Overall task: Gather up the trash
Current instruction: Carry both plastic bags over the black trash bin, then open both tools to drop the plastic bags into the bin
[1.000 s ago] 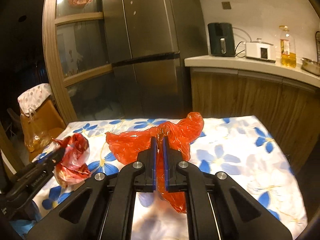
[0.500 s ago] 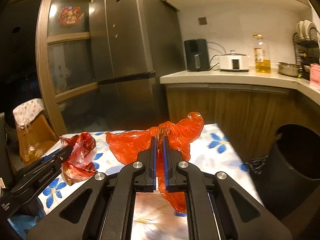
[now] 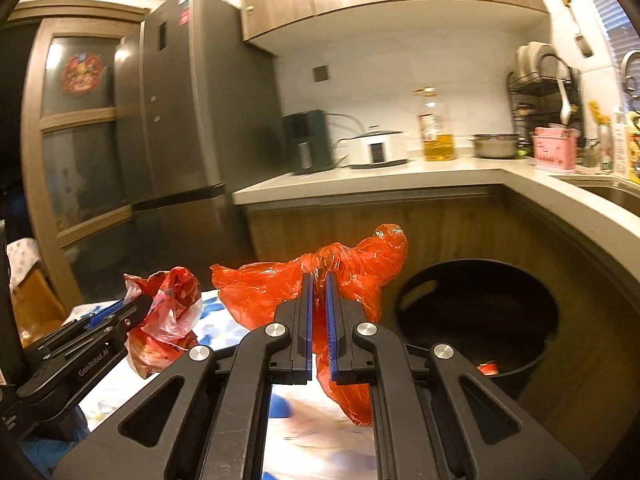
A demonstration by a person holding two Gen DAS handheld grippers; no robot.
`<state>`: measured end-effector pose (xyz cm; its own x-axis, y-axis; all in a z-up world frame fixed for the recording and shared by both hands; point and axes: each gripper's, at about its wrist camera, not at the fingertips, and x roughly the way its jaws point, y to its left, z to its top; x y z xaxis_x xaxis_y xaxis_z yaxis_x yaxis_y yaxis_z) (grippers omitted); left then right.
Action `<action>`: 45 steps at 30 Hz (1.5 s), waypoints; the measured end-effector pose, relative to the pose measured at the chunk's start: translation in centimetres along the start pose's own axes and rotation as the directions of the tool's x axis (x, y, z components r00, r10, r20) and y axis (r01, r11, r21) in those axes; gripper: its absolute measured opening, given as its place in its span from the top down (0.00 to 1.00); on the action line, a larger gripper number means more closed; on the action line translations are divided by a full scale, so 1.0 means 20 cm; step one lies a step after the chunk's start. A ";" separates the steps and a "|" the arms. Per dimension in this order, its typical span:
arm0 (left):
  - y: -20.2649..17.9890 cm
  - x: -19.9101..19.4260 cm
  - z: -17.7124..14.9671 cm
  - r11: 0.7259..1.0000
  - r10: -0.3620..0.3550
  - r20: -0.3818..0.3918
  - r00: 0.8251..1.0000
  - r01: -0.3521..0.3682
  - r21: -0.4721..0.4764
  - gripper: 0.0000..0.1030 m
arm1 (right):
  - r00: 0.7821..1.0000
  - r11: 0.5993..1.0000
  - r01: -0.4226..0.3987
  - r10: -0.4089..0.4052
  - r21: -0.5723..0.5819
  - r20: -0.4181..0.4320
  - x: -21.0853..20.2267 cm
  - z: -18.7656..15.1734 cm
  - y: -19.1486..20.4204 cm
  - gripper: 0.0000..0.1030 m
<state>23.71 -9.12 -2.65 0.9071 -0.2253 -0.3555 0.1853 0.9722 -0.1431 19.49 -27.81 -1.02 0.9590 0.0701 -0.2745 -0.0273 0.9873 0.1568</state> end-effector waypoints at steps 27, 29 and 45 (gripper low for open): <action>-0.91 0.48 0.01 0.954 -0.257 -0.042 0.965 0.260 0.150 0.78 | 0.940 0.940 0.314 -0.327 0.133 0.093 -0.10 0.07 -0.71 0.94; -0.93 0.50 0.00 0.952 -0.265 -0.040 0.964 0.268 0.148 0.78 | 0.937 0.936 0.322 -0.336 0.140 0.095 -0.09 0.07 -0.72 0.94; -0.98 0.63 -0.05 0.931 -0.323 -0.063 0.944 0.329 0.158 0.60 | 0.950 0.942 0.303 -0.311 0.146 0.039 0.06 0.05 -0.80 0.93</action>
<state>31.21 -31.17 -5.25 0.7728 -0.5311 -0.3474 0.5310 0.8409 -0.1045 21.41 -43.58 -3.01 0.9301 -0.2464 -0.2725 0.3059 0.9302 0.2029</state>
